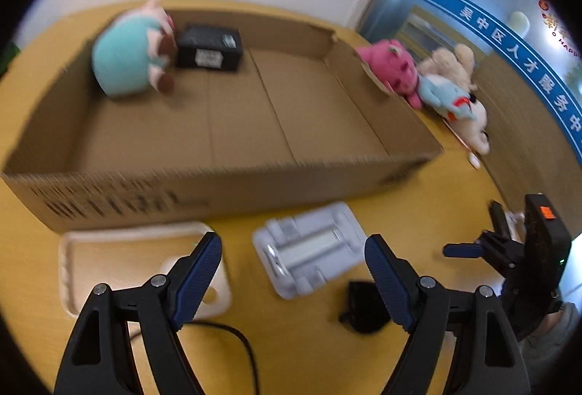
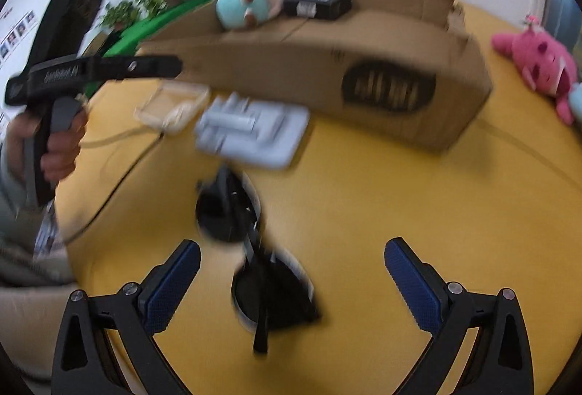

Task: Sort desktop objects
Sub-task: 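Move both grippers to the black sunglasses on the table, then grasp the black sunglasses between both grippers and lift them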

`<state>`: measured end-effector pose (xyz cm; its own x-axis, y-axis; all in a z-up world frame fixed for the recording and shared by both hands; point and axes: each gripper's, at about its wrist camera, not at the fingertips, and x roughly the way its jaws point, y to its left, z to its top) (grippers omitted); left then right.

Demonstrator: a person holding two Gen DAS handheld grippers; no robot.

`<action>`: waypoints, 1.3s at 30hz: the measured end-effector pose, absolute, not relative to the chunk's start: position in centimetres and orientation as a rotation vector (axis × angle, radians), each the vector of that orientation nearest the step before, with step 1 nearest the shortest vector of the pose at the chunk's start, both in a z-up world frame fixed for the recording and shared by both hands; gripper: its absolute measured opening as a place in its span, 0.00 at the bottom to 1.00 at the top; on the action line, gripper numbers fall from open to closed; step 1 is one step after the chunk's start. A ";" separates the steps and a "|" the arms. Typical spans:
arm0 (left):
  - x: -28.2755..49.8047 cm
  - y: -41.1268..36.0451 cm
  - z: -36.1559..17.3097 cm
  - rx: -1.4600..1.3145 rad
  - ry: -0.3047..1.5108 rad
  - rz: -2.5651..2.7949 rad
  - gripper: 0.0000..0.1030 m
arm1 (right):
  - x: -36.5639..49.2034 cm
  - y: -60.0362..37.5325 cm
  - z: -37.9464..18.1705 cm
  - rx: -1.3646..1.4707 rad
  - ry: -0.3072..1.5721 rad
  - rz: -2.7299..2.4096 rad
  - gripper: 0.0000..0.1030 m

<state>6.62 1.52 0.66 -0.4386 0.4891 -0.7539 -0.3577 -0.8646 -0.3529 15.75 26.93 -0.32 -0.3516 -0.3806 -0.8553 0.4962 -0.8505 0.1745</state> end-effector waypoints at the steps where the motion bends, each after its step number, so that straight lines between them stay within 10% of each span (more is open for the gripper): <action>1: 6.7 1.7 0.3 -1.284 -0.200 2.277 0.79 | 16.2 26.7 -0.8 1.370 0.165 -2.204 1.00; 23: 8.4 6.2 -4.2 -1.402 -0.395 1.842 0.77 | 21.7 19.0 -2.4 1.219 0.385 -2.229 0.52; 33: 8.0 8.0 -5.8 -1.463 -0.388 1.751 0.18 | 22.2 18.9 -2.3 1.192 0.370 -2.259 0.46; 39: 8.6 7.9 -4.4 -1.425 -0.337 1.799 0.16 | 21.8 18.2 -1.9 1.165 0.358 -2.273 0.41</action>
<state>8.57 7.93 -4.41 -0.0466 0.7179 -0.6946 -0.4183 -0.6454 -0.6391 21.79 18.19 -1.90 -0.4697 -0.3541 -0.8087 0.5856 -0.8105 0.0148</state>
